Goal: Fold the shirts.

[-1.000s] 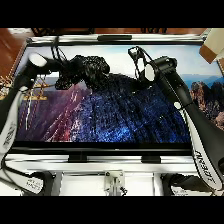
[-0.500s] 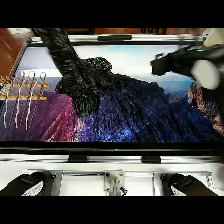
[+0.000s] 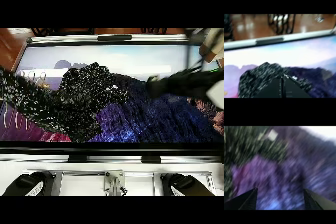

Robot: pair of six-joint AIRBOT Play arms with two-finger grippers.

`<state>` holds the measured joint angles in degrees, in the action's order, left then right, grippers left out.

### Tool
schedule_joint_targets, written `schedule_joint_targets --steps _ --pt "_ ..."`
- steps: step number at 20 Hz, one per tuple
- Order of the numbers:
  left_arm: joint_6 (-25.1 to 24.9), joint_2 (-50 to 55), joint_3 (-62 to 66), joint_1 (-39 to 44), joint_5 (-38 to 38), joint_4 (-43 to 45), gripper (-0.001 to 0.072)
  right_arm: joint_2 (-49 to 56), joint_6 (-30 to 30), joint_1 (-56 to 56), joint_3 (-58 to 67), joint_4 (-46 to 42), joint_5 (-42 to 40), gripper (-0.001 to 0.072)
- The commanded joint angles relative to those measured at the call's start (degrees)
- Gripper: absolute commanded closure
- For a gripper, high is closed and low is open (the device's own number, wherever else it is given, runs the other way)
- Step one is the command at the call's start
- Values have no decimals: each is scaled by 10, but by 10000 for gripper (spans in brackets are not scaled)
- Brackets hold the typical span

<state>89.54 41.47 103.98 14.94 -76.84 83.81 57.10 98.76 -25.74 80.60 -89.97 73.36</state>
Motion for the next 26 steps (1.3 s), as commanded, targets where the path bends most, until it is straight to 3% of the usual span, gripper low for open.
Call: schedule_joint_targets --steps 1,6,10,13,20,26 --pt "16 -13 -6 1 -84 73 656 39 -1 -1 -108 150 -51 28" --pt "10 -13 -6 1 -83 73 655 160 14 0 -163 245 -144 28" --pt "10 -7 -7 1 -76 73 656 235 13 -1 -163 385 -294 28" --pt "10 -2 -17 1 -46 73 656 275 54 0 -163 392 -365 29" --pt "12 -3 -58 1 31 73 655 334 45 -17 -163 477 -456 29" --pt "27 -45 -57 1 135 73 655 365 66 -45 -163 486 -517 30"
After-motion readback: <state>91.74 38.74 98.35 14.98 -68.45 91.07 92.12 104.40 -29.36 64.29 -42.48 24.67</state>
